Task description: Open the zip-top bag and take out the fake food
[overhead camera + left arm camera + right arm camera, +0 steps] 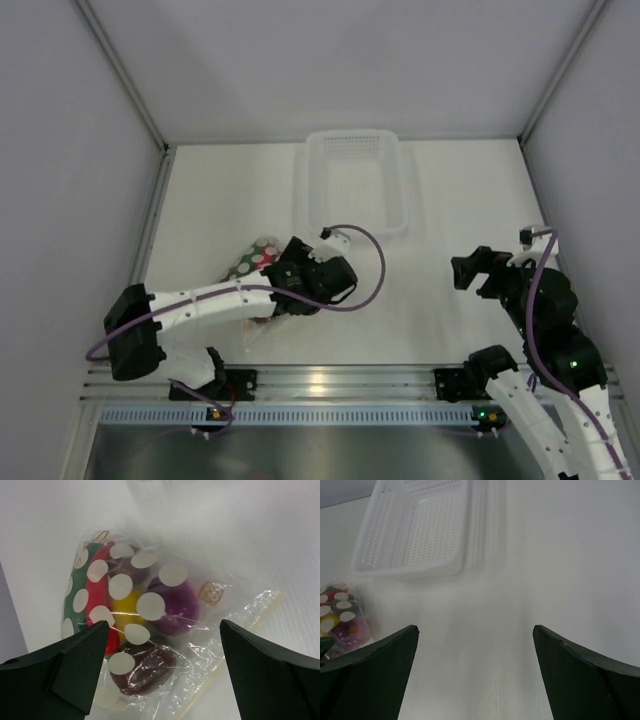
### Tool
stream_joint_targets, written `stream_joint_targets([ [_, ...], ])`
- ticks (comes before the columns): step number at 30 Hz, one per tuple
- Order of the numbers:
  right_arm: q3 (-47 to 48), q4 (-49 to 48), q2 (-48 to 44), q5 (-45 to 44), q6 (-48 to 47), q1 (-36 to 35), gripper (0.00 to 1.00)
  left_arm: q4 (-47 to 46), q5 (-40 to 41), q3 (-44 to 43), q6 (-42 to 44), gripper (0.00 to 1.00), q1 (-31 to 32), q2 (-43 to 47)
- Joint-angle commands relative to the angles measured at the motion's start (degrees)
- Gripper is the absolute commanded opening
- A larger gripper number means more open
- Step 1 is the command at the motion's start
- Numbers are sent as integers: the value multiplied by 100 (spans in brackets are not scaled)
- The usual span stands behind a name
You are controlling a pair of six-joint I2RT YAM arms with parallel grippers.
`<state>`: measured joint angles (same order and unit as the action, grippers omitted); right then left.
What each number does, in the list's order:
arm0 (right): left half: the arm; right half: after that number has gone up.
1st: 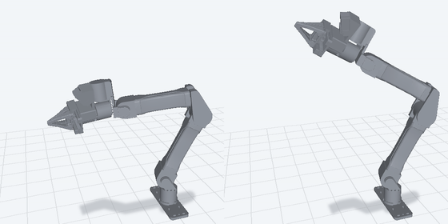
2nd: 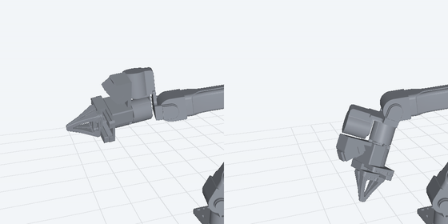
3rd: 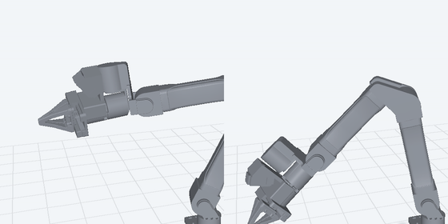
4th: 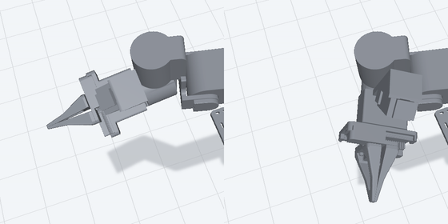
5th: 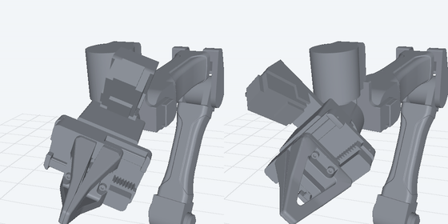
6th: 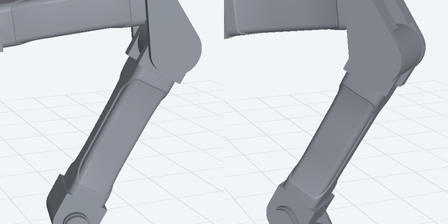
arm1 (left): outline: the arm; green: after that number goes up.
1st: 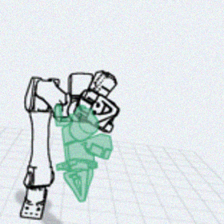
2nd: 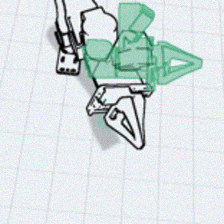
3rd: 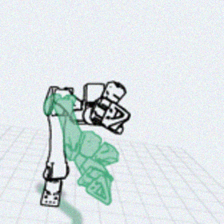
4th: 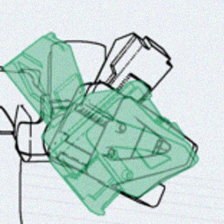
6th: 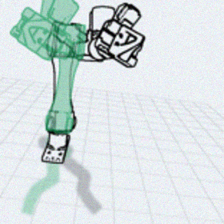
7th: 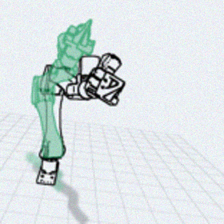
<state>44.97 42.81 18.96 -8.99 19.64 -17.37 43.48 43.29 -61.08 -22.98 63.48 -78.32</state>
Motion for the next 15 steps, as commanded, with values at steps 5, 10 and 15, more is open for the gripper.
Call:
stream_joint_targets([
  [5, -41, -124, 55, 249, -65, 40, 99, 98, 1120, 88, -539, 98, 1393, -1281],
  [10, -58, -115, 46, 302, -83, 31, 100, 688, 1419, -62, -1112, 98, 1667, -2011],
  [15, -67, -123, 38, 328, -101, 31, 99, 925, 1481, -238, -1244, 98, 1738, -2398],
])
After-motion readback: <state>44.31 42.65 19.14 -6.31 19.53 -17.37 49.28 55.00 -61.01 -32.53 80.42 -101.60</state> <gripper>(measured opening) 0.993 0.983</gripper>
